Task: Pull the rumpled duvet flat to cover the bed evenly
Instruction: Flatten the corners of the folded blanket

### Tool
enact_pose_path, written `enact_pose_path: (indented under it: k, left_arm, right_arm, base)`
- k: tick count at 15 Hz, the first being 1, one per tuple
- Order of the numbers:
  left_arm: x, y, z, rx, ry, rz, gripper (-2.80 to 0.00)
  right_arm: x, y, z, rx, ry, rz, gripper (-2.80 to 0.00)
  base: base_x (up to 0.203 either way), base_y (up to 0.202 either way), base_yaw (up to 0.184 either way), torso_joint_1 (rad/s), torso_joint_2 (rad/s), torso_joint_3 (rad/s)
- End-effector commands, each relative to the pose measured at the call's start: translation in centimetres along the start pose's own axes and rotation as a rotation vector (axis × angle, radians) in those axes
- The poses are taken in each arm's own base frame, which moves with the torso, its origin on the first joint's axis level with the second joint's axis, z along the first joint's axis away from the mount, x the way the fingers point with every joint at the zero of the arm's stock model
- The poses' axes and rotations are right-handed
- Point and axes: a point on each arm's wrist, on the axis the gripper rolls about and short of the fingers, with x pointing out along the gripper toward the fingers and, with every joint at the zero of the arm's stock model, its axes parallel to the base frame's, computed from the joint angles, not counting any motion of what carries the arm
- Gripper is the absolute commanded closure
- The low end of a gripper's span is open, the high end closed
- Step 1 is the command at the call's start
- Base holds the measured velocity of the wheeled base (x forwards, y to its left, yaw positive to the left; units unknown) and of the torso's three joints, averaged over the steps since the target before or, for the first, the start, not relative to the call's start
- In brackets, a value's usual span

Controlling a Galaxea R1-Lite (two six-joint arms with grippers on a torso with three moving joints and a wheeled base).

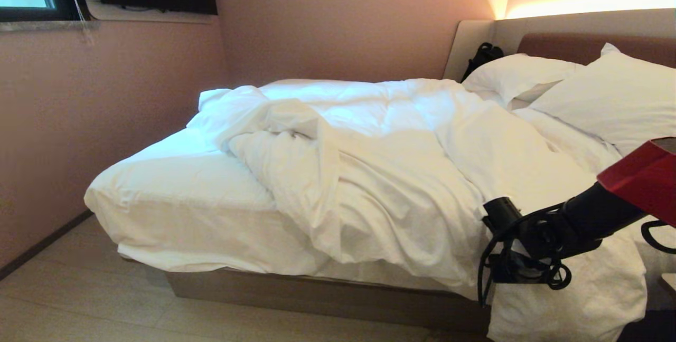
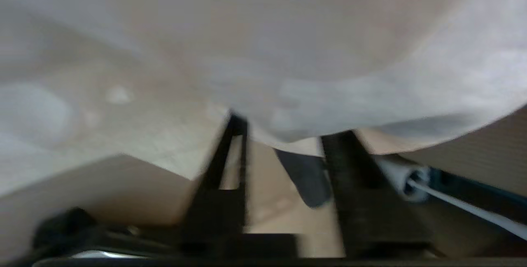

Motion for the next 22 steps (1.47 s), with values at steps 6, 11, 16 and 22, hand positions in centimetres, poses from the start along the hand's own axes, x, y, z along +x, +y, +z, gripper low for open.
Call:
enact_pose_path:
  k: [6,11,16,22]
  left_arm:
    - [0.0,0.0,0.0,0.000,0.000,0.000,0.00]
    - [0.0,0.0,0.0,0.000,-0.001,0.000,0.00]
    - [0.0,0.0,0.0,0.000,0.000,0.000,0.00]
    - [0.0,0.0,0.0,0.000,0.001,0.000,0.00]
  right_arm:
    - [-0.5,1.8,-0.9,0.027,-0.031,0.017,-2.80]
    - [2.5,3.5,-0.1,0.108,-0.014,-0.075,-2.80]
    - [3.0,4.0,0.5,0.189,0.043,-0.116,-2.80]
    - [3.1,3.9,0.1,0.194,0.074,-0.138,-2.80]
  base:
    - [0.000,0.000,0.000,0.000,0.00,0.000]
    - [0.000,0.000,0.000,0.000,0.00,0.000]
    - [0.000,0.000,0.000,0.000,0.00,0.000]
    - [0.000,0.000,0.000,0.000,0.00,0.000]
